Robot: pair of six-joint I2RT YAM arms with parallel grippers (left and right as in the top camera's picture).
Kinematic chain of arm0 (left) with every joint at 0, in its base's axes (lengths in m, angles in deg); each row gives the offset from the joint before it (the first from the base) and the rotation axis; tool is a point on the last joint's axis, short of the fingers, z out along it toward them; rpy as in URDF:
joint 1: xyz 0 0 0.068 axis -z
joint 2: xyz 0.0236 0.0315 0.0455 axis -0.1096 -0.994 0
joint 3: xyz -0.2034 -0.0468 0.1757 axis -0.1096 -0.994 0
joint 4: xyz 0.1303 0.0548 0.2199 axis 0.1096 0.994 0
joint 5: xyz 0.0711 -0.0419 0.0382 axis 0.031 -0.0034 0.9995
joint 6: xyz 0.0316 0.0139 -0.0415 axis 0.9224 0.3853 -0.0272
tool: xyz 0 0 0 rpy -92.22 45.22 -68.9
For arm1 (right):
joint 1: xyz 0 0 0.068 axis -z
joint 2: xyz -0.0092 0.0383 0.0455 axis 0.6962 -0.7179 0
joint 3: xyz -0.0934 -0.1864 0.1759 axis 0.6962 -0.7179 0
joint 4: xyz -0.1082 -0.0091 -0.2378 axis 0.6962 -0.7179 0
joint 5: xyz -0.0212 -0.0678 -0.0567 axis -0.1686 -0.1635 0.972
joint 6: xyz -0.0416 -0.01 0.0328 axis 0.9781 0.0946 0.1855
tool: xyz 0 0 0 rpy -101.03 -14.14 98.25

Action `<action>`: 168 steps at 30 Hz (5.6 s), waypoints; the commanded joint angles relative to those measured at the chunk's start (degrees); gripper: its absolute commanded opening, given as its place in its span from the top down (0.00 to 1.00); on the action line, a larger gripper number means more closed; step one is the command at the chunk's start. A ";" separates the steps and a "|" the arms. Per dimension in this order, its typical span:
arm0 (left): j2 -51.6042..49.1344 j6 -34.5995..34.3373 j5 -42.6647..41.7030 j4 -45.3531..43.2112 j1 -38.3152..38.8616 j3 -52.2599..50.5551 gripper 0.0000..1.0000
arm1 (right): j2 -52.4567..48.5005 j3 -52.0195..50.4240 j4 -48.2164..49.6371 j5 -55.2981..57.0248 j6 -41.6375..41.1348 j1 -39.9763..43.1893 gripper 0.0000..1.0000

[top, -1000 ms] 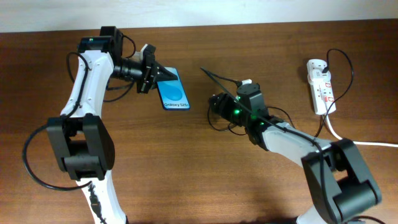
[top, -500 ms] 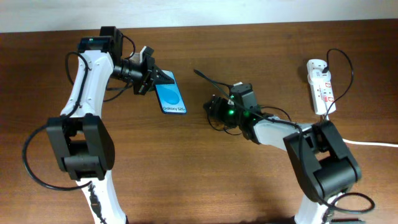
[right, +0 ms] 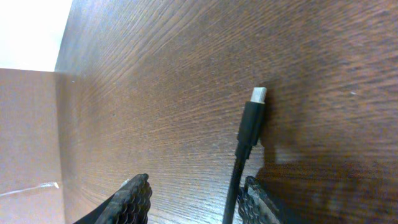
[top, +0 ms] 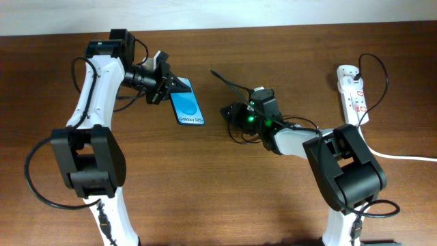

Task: Plug charger to phone and switch on socket
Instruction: 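Lower the right gripper and grasp the black cable near its plug, then lift the cable plug with the right gripper toward the phone, then align the cable plug under the phone's bottom port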

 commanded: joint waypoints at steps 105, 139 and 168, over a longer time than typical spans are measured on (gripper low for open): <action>1.73 0.70 -6.49 -7.48 2.03 -0.11 1.00 | 37.75 1.42 -21.73 -36.92 19.10 16.41 0.96; 1.75 -52.94 -30.36 -70.66 6.71 -0.09 1.00 | 40.09 -0.17 -18.27 -26.97 5.46 -0.42 0.96; 1.75 -57.90 -24.63 -77.37 7.52 -0.09 1.00 | 39.17 -0.15 -10.88 -27.65 1.27 4.35 0.96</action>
